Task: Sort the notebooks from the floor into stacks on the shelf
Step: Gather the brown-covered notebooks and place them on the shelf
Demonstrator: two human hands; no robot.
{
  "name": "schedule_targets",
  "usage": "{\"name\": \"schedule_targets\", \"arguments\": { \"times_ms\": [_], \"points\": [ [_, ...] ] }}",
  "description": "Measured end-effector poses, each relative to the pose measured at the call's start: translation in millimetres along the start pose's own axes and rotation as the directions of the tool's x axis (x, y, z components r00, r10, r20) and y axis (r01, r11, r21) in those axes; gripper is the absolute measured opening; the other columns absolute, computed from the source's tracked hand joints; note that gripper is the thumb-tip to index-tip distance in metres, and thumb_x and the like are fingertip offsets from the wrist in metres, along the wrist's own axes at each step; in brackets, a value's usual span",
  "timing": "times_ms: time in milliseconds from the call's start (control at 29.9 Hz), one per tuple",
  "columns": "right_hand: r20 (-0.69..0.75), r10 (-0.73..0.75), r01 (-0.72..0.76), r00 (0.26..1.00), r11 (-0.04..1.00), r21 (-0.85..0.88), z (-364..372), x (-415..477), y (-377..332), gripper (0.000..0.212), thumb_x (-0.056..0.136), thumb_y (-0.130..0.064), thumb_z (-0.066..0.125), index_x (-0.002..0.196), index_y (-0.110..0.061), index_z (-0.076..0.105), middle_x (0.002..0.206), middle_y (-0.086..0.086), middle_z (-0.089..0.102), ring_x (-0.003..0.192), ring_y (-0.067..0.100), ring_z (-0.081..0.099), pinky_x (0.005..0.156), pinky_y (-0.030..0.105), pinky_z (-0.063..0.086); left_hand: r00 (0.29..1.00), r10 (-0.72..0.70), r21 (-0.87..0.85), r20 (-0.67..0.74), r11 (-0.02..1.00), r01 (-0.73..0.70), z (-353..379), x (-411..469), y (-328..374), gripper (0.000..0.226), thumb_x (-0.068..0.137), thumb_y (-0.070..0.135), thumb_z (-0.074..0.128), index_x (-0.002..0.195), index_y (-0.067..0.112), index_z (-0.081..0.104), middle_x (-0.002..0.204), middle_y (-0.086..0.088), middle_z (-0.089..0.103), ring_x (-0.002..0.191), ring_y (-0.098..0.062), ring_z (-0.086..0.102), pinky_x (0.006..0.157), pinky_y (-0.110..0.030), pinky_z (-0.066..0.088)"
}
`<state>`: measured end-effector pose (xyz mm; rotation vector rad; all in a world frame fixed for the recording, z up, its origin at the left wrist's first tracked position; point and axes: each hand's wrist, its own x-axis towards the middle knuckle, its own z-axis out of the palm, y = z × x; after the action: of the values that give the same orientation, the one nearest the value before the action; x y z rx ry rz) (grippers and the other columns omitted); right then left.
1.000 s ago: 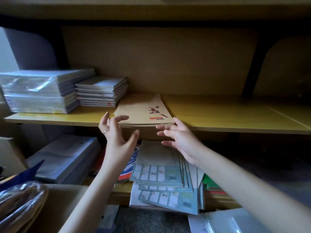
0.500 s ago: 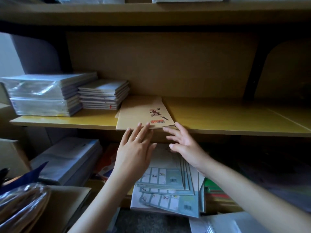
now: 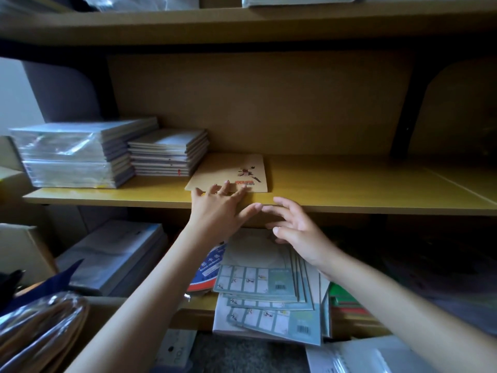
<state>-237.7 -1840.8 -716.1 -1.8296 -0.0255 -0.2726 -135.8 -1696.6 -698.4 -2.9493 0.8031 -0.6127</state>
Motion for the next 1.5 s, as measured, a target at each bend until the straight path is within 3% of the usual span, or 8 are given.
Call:
{"name": "schedule_targets", "arguments": {
  "times_ms": [301,435,535,702,903,1171,1371,1505],
  "points": [
    [0.015,0.004,-0.003,1.000,0.998,-0.060,-13,-15,6,0.051,0.093,0.000,0.046,0.135,-0.025,0.032,0.124,-0.009,0.055,0.099,0.008,0.059,0.076,0.016,0.046,0.998,-0.067,-0.140,0.008,0.988,0.068,12,8,0,0.086,0.075,0.082,0.006,0.148,0.038,0.016,0.158,-0.005,0.011,0.145,-0.026,0.011,0.111,-0.052,0.013],
    [-0.015,0.036,-0.037,0.999,0.997,-0.062,-18,-36,19,0.043,0.090,0.005,0.044,0.123,-0.022,0.043,0.109,-0.001,0.061,0.085,0.010,0.061,0.071,0.015,0.047,0.970,-0.094,-0.412,-0.223,0.911,-0.007,28,-34,17,0.073,0.085,0.066,0.009,0.143,0.029,0.034,0.157,-0.006,0.017,0.145,-0.018,0.009,0.115,-0.042,0.007],
    [0.031,0.134,-0.131,0.991,0.988,-0.085,-18,-65,44,0.039,0.088,0.010,0.041,0.106,-0.023,0.052,0.095,0.002,0.061,0.073,0.007,0.058,0.067,0.019,0.042,0.934,-0.147,-0.626,-0.325,0.774,-0.096,55,-109,49,0.046,0.089,0.047,0.034,0.129,0.025,0.045,0.145,0.001,0.035,0.134,-0.013,0.029,0.106,-0.033,0.025],
    [0.262,0.431,-0.385,0.863,0.899,-0.209,-12,-130,98,0.025,0.087,0.007,0.046,0.104,-0.010,0.052,0.084,-0.001,0.057,0.062,0.000,0.054,0.055,0.008,0.040,0.997,0.024,-0.681,0.072,0.732,0.031,129,-212,99,0.044,0.078,0.034,0.049,0.118,0.017,0.052,0.125,-0.003,0.049,0.113,-0.024,0.050,0.087,-0.034,0.044],
    [0.279,0.736,-0.643,0.617,0.676,-0.359,-8,-209,161,0.028,0.091,0.005,0.045,0.115,-0.007,0.054,0.095,0.004,0.054,0.074,0.007,0.048,0.059,0.014,0.038,0.724,0.315,-0.536,0.613,0.839,0.089,173,-266,127,0.095,0.074,0.045,0.072,0.147,0.018,0.018,0.155,-0.010,0.009,0.141,-0.031,0.016,0.111,-0.043,0.027],
    [0.190,0.844,-0.782,0.502,0.537,-0.318,11,-259,187,0.048,0.090,-0.012,0.053,0.137,-0.012,0.045,0.132,0.003,0.053,0.113,0.017,0.057,0.096,0.026,0.047,0.686,0.342,-0.462,0.642,0.887,-0.010,180,-283,130,0.108,0.069,0.039,0.076,0.148,0.020,0.004,0.151,-0.011,0.008,0.139,-0.031,0.012,0.110,-0.042,0.021],
    [0.166,0.904,-0.917,0.394,0.398,0.012,25,-246,183,0.008,0.088,-0.005,0.055,0.095,-0.004,0.056,0.095,0.009,0.061,0.087,0.019,0.060,0.074,0.024,0.050,0.749,0.315,-0.454,0.583,0.891,-0.021,181,-281,127,0.098,0.061,0.042,0.081,0.138,0.015,0.027,0.139,-0.007,0.028,0.128,-0.028,0.029,0.103,-0.039,0.028],
    [0.203,0.903,-0.920,0.379,0.390,-0.020,32,-244,180,0.004,0.085,-0.004,0.057,0.083,-0.007,0.056,0.081,0.007,0.058,0.075,0.016,0.055,0.065,0.022,0.048,0.761,0.279,-0.493,0.585,0.868,0.061,182,-274,124,0.093,0.051,0.042,0.087,0.121,0.012,0.035,0.126,-0.008,0.036,0.118,-0.027,0.036,0.097,-0.038,0.029]
  ]
}}
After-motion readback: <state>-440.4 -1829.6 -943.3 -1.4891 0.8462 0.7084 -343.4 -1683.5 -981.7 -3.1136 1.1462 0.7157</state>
